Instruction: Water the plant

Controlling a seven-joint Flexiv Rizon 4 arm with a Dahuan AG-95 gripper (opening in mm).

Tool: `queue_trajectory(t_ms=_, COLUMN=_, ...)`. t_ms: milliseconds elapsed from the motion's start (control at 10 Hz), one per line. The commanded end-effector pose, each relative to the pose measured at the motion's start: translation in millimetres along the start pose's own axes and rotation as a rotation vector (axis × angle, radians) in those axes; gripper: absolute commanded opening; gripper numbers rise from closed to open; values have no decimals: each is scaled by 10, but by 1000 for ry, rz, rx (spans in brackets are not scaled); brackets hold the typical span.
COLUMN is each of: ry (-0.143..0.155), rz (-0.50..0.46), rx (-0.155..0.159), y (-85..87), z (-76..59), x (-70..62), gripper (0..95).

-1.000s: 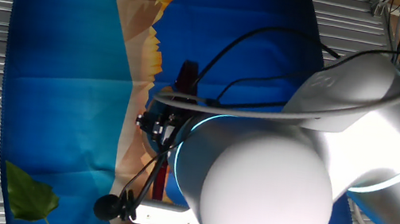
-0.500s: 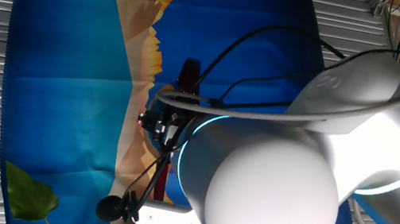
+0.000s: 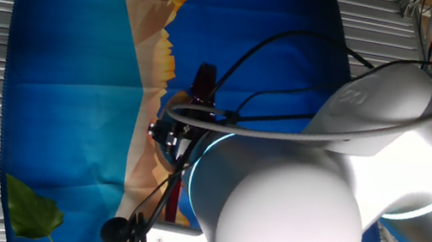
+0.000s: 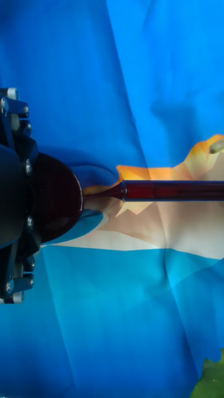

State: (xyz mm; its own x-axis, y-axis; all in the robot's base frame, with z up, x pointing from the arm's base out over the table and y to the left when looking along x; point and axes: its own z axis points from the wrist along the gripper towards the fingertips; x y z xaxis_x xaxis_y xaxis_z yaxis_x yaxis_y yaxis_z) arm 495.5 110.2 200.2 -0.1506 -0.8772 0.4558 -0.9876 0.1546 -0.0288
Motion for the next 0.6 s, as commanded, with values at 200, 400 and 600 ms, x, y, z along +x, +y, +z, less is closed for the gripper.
queue_trajectory(t_ms=200, ry=17, rz=1, rx=0, y=-3, z=-11, x=1, gripper=0)
queue_trajectory(t_ms=400, ry=24, rz=2, rx=1, y=-3, z=-16, x=1, gripper=0)
queue_trajectory(t_ms=600, ry=34, rz=3, rx=1, y=-1, z=-29, x=8, gripper=0)
